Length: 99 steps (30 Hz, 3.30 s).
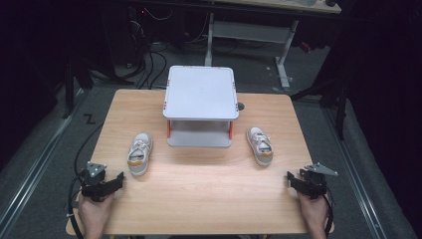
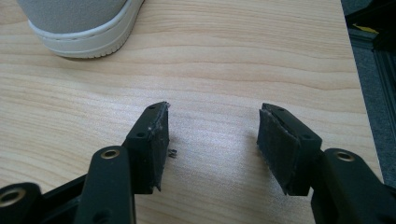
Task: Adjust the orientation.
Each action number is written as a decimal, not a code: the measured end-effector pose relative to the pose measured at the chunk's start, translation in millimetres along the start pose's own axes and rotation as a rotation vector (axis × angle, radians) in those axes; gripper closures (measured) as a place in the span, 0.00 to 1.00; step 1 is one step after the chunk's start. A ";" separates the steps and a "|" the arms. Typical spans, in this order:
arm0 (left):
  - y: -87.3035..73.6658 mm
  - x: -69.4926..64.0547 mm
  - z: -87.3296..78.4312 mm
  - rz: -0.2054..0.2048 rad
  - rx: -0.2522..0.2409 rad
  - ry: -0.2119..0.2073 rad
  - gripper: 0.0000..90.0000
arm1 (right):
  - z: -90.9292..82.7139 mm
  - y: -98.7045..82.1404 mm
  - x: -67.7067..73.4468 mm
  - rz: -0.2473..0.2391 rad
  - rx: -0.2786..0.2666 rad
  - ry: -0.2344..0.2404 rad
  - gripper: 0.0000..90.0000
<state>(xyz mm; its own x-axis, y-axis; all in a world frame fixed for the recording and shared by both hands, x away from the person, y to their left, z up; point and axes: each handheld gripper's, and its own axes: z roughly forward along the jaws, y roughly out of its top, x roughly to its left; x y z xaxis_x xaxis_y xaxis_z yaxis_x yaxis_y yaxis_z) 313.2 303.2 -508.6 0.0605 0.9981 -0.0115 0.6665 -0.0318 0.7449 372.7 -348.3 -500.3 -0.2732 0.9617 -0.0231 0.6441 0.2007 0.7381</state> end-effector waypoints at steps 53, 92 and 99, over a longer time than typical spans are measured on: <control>54.7 -23.0 -23.3 0.023 -0.037 -0.110 0.47 | 0.3 0.2 0.4 -0.005 0.002 0.008 0.45; 97.7 -46.5 16.1 0.229 0.106 -0.010 0.89 | 0.3 0.2 0.7 -0.008 0.004 0.014 0.44; 98.1 -45.8 11.3 0.213 0.080 0.005 0.93 | 0.3 0.2 0.7 -0.008 0.004 0.014 0.44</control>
<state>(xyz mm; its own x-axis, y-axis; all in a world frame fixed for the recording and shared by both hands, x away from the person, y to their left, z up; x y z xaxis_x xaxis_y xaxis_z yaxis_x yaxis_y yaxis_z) 384.3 253.7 -442.5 0.2032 0.9685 0.1437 0.6959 -0.2461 0.6746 372.8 -347.5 -500.4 -0.2884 0.9573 -0.0190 0.6450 0.2089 0.7350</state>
